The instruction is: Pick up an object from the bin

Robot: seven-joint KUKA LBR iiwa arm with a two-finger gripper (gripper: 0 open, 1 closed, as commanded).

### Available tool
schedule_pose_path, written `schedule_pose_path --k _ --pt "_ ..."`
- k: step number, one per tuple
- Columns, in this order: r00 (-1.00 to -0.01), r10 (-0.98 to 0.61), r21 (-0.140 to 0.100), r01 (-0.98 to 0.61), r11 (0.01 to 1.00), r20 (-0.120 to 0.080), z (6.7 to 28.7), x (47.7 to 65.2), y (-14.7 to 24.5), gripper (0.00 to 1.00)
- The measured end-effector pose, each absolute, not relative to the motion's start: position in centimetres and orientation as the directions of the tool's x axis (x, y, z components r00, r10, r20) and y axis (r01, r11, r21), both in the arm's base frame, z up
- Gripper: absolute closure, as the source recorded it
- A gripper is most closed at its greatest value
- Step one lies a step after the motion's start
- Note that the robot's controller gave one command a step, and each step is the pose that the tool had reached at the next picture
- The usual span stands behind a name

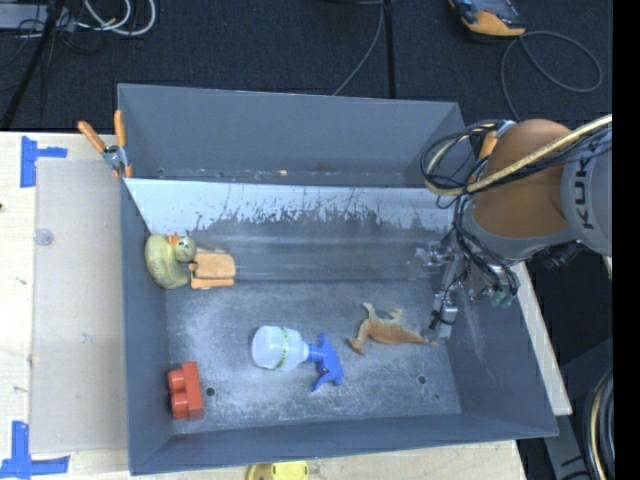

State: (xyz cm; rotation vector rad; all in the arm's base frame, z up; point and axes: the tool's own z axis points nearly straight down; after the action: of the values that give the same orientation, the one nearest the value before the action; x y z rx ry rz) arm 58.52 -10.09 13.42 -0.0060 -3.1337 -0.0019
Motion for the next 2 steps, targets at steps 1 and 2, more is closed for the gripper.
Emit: schedule_pose_path --k 1,2 --pt "-1.0 0.002 0.001 0.002 1.0 0.002 13.9 58.7 -10.1 0.0" --pt "-1.0 0.01 -0.001 0.01 1.0 -0.002 10.1 57.5 -7.2 0.0"
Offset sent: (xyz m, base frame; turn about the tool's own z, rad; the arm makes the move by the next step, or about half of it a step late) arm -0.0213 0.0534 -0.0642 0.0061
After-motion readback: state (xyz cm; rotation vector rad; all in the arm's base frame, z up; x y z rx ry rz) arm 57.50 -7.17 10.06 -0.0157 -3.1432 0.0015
